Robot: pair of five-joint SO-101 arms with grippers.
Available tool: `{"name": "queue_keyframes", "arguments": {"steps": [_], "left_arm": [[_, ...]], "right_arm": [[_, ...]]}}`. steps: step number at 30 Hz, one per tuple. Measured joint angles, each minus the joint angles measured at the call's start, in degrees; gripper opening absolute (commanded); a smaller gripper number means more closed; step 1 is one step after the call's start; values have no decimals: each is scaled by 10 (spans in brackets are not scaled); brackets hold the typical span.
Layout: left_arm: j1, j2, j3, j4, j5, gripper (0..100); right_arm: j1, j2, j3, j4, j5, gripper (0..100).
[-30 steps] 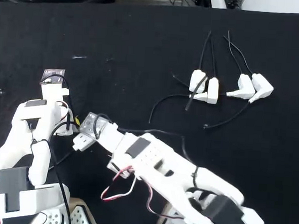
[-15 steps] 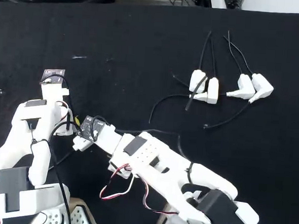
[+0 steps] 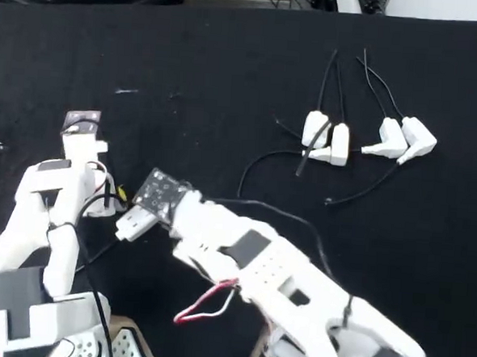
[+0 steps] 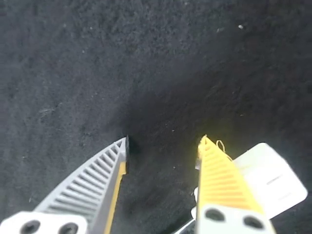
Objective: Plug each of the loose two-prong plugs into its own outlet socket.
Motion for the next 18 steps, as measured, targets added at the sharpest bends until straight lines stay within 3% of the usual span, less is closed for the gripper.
{"name": "queue_keyframes", "arguments": {"steps": [5, 12, 18], "left_arm": [[-12, -86, 36, 4, 1, 231], [44, -264, 76, 4, -1, 231], [101, -405, 123, 4, 22, 231]], "right_arm": [[6, -15, 63, -122, 1, 10], [5, -18, 170, -332, 1, 10], [31, -18, 181, -379, 1, 10]]}}
